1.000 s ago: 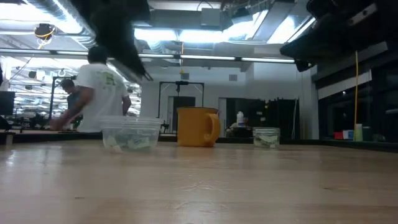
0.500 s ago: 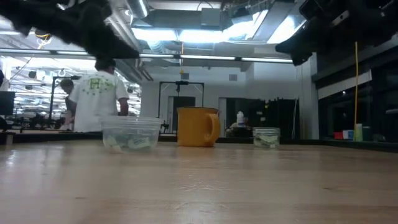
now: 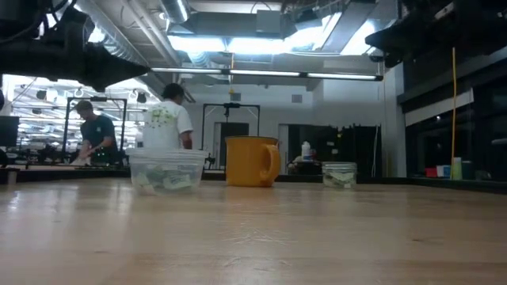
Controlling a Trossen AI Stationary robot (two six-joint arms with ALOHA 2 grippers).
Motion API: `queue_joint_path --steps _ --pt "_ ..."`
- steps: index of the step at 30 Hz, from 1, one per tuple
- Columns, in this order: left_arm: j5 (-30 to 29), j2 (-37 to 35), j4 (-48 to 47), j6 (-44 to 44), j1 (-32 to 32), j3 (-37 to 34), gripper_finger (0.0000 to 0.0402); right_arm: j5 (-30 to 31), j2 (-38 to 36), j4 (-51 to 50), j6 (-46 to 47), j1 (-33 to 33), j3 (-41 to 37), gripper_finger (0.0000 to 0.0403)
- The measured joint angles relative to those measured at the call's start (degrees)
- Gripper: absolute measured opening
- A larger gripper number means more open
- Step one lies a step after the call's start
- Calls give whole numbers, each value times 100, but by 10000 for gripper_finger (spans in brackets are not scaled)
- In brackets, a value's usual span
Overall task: Pick and place Stevia / Truvia into bins
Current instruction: Return to Home Position
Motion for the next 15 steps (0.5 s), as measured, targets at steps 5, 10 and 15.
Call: queue_joint_path --steps 5,10,15 --pt "132 -806 -1006 -113 323 6 2 -279 -688 -482 -173 -392 -3 0" --pt "521 -837 -968 -43 585 7 2 -283 -1487 -955 -33 -689 -245 0" --pt "493 -826 -1034 -104 718 4 1 -181 -2304 -764 103 -851 -772 0"
